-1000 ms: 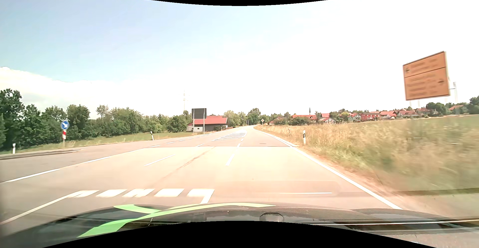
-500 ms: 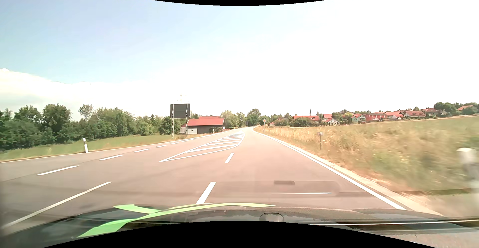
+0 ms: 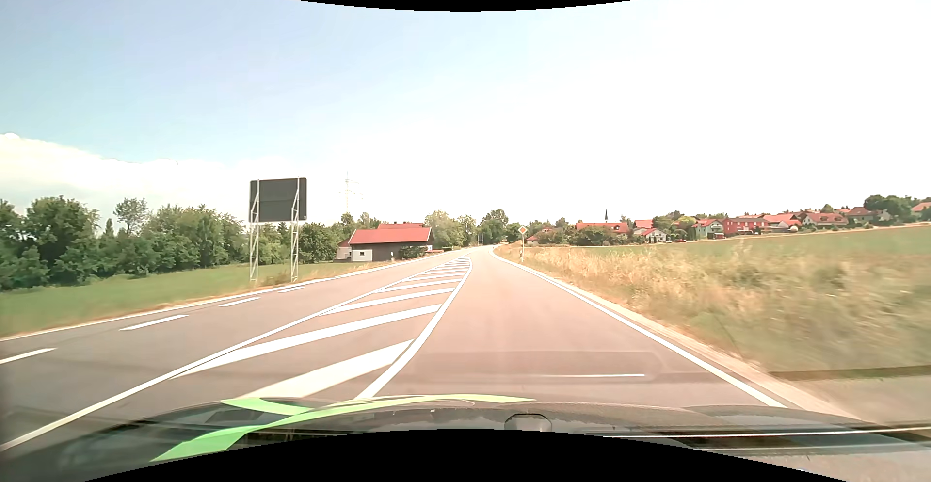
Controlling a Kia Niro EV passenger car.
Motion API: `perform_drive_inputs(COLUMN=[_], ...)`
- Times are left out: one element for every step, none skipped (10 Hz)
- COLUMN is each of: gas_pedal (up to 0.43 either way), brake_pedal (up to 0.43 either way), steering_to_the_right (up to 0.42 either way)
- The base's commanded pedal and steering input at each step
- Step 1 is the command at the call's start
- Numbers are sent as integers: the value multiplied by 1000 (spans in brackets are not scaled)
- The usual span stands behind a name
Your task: Follow the waypoints while adhering to traffic rules and regulations
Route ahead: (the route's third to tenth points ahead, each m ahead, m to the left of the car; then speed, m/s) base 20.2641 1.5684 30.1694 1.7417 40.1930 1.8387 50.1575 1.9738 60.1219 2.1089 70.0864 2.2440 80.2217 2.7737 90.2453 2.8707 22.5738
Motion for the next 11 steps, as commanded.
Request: perform_drive_inputs(gas_pedal=[209,209,220,220,240,240,240,189,157,150,138], brake_pedal=[0,0,0,0,0,0,0,0,0,0,0], steering_to_the_right=[-8,-8,-10,-11,-11,-11,-10,-9,-8,-8,-6])
